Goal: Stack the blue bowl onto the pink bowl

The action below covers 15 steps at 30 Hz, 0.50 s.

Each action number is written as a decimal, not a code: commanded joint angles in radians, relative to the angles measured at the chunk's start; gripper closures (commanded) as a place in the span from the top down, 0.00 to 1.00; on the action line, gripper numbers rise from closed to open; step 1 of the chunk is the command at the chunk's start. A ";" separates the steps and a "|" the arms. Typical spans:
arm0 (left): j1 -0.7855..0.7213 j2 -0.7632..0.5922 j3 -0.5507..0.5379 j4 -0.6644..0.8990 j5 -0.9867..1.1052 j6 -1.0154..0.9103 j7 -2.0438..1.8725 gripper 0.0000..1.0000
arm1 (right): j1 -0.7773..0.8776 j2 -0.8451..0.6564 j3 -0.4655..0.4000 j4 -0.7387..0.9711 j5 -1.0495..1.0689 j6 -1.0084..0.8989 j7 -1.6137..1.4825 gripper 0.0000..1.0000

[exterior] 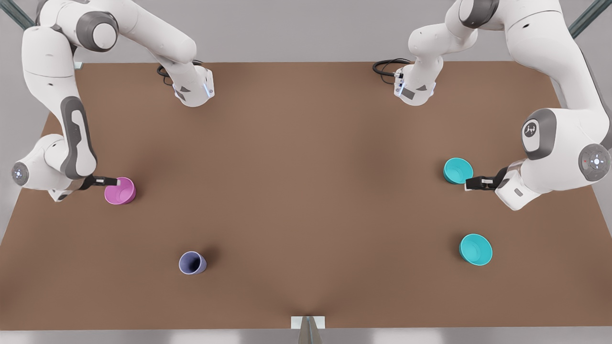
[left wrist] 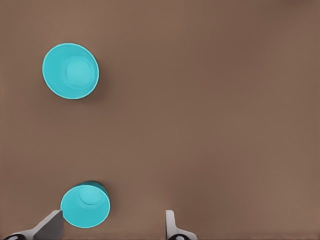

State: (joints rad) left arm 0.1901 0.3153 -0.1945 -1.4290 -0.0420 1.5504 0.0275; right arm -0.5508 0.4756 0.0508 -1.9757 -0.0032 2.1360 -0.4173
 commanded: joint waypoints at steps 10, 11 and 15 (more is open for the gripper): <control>0.002 -0.004 -0.003 0.001 0.001 -0.036 0.002 1.00 | -0.009 0.057 0.003 -0.031 0.052 0.254 -0.186 1.00; 0.002 -0.004 -0.003 0.001 0.001 -0.036 0.002 1.00 | -0.009 0.054 0.003 -0.029 0.052 0.254 -0.186 1.00; -0.001 -0.004 -0.005 0.001 -0.001 -0.036 0.002 1.00 | -0.003 0.008 0.014 -0.028 0.075 0.168 -0.182 0.99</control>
State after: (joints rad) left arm 0.1887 0.3128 -0.1989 -1.4284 -0.0422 1.5209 0.0285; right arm -0.5544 0.4908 0.0635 -2.0039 0.0600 2.3330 -0.5182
